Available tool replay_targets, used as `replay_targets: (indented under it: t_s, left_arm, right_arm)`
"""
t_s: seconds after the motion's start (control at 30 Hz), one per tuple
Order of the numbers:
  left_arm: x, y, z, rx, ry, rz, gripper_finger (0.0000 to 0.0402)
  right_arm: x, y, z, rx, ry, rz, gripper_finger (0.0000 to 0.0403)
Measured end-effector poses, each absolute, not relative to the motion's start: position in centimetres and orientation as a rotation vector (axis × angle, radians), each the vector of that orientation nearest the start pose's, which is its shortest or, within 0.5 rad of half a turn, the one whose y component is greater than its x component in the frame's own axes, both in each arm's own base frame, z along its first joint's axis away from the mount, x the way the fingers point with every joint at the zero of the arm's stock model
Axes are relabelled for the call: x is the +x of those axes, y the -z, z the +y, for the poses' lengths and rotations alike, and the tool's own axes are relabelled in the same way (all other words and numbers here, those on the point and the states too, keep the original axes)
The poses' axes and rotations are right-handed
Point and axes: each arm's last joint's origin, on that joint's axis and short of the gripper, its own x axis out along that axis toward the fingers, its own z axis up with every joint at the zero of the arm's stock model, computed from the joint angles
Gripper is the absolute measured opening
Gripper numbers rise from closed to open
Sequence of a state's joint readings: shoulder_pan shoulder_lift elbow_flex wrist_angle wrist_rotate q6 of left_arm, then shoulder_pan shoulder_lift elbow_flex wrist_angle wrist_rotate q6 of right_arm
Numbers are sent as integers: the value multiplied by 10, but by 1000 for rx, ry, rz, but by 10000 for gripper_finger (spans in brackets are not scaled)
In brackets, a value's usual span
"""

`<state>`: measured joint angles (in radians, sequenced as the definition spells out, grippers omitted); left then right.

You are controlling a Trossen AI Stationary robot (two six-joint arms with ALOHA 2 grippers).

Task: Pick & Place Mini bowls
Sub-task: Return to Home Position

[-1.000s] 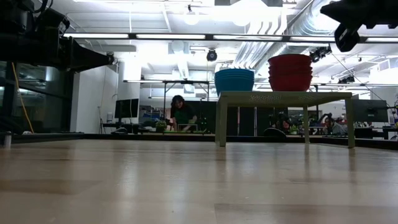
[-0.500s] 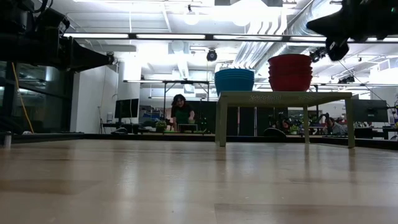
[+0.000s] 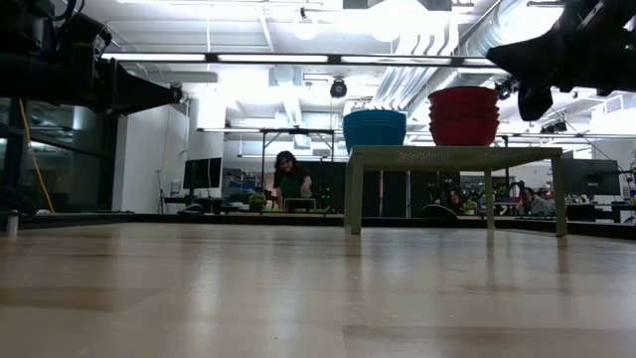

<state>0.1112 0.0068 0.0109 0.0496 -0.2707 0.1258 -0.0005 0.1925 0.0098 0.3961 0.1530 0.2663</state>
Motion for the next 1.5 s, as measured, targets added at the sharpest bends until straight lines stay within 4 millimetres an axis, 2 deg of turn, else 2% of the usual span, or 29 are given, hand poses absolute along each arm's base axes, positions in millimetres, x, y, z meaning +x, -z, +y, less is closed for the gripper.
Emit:
replay_targets:
  t_s: [0.33,0.9,1.27,1.5]
  left_arm:
    - [95,-171,18,120,-385,-30,149]
    - [95,-171,18,120,-385,-30,149]
    - [95,-171,18,120,-385,-30,149]
    - [95,-171,18,120,-385,-30,149]
  right_arm:
    - [108,-184,0,85,-2,-165,0]
    - [109,-164,-1,-26,8,48,0]
    - [109,-159,-2,-28,34,99,1]
    - [109,-159,-1,53,6,101,1]
